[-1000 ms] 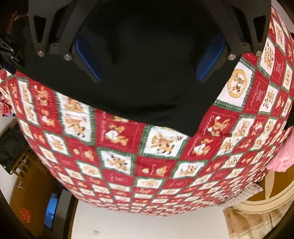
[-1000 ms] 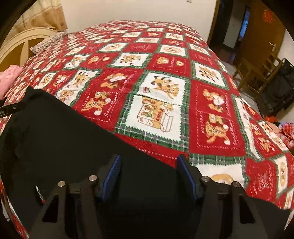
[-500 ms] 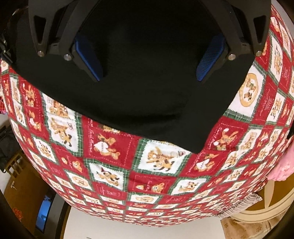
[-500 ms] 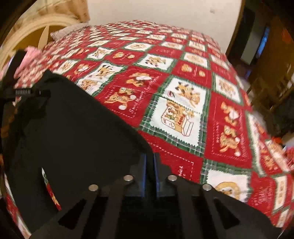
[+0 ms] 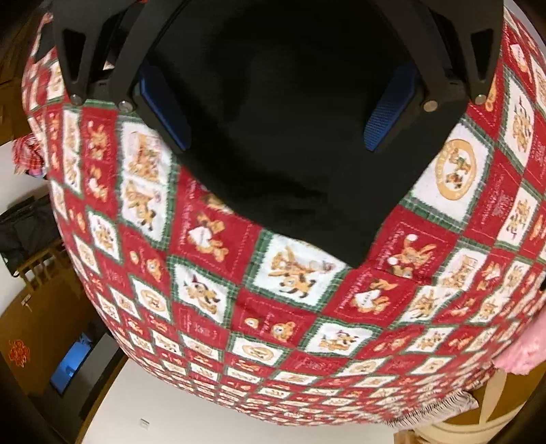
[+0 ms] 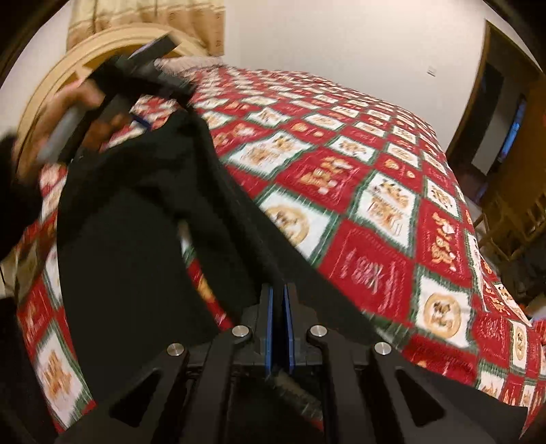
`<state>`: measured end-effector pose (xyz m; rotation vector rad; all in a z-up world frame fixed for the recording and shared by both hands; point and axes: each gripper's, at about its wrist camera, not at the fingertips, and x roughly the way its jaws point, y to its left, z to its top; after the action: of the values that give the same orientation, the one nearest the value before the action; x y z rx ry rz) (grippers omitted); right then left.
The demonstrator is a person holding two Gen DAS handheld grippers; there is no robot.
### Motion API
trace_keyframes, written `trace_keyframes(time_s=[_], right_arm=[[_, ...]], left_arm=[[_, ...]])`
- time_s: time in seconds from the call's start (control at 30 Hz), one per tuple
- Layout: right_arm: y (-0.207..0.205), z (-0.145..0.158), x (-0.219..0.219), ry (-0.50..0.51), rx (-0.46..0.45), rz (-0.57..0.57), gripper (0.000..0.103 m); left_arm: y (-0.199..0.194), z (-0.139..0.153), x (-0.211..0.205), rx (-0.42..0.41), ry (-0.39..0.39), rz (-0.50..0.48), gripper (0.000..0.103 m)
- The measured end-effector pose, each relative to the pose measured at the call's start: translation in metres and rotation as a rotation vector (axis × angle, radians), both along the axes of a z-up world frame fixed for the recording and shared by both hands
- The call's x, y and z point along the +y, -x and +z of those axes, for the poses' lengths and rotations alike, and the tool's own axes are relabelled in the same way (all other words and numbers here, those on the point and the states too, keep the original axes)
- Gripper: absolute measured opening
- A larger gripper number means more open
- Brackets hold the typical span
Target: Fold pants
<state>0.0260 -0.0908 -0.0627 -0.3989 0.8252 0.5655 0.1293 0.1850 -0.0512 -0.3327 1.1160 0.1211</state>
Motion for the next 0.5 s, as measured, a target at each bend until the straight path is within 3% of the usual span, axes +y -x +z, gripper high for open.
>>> trace_keyframes(time_s=[0.17, 0.33, 0.37, 0.43, 0.5], right_arm=[[0.006, -0.008, 0.002, 0.013, -0.015, -0.004, 0.006], [0.007, -0.007, -0.001, -0.005, -0.018, -0.014, 0.006], [0.009, -0.007, -0.001, -0.008, -0.019, -0.017, 0.006], [0.009, -0.005, -0.003, -0.017, -0.022, -0.027, 0.006], [0.008, -0.001, -0.005, -0.035, -0.024, -0.038, 0.006]], left_arm=[[-0.015, -0.008, -0.016, 0.073, 0.03, 0.0, 0.103], [-0.03, -0.021, -0.035, 0.142, -0.041, -0.015, 0.102], [-0.032, -0.023, -0.038, 0.149, -0.05, -0.019, 0.099], [-0.033, -0.026, -0.041, 0.154, -0.052, -0.027, 0.079], [-0.031, -0.027, -0.038, 0.13, 0.005, -0.037, 0.066]])
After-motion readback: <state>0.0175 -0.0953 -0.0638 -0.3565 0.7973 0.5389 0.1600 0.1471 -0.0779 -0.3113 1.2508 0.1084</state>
